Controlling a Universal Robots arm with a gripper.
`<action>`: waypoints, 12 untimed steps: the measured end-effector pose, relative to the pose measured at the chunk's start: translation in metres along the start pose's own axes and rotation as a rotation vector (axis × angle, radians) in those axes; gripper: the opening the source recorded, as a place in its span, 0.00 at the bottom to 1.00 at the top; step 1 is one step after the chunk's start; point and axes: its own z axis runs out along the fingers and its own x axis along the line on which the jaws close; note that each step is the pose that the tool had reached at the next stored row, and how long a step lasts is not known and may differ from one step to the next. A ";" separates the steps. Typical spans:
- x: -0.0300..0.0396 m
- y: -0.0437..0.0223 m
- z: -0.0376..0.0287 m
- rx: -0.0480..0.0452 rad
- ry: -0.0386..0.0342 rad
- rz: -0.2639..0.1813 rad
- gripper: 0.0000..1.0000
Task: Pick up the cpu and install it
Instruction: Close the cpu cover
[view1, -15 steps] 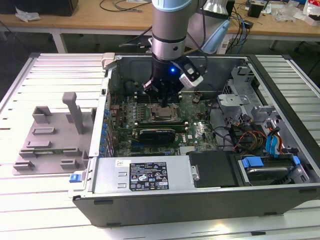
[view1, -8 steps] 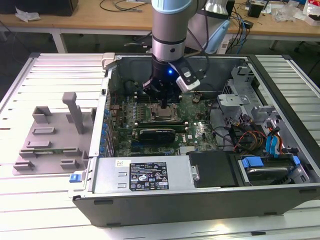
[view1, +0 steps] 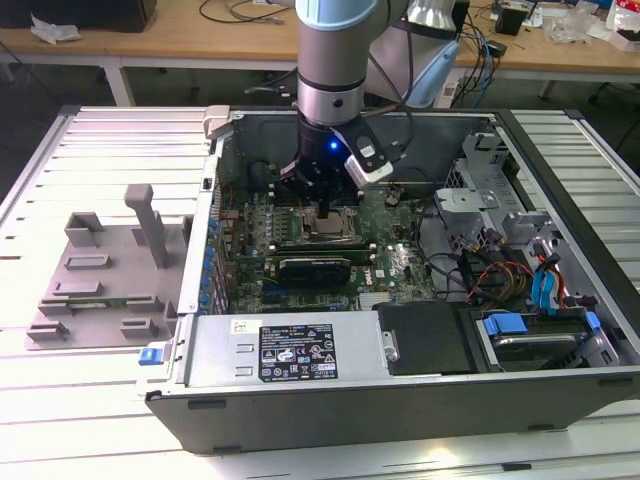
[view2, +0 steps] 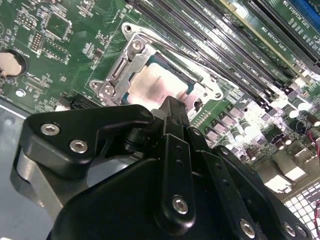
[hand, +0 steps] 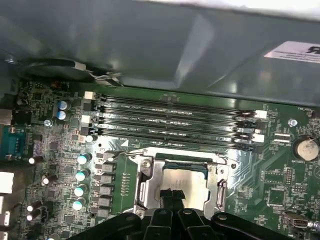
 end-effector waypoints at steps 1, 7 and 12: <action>0.0011 -0.0006 0.0016 0.0000 0.0000 0.000 0.11; 0.0133 -0.0002 0.0107 -0.0001 -0.0002 0.006 0.11; 0.0162 0.0001 0.0140 0.0001 -0.0001 0.009 0.11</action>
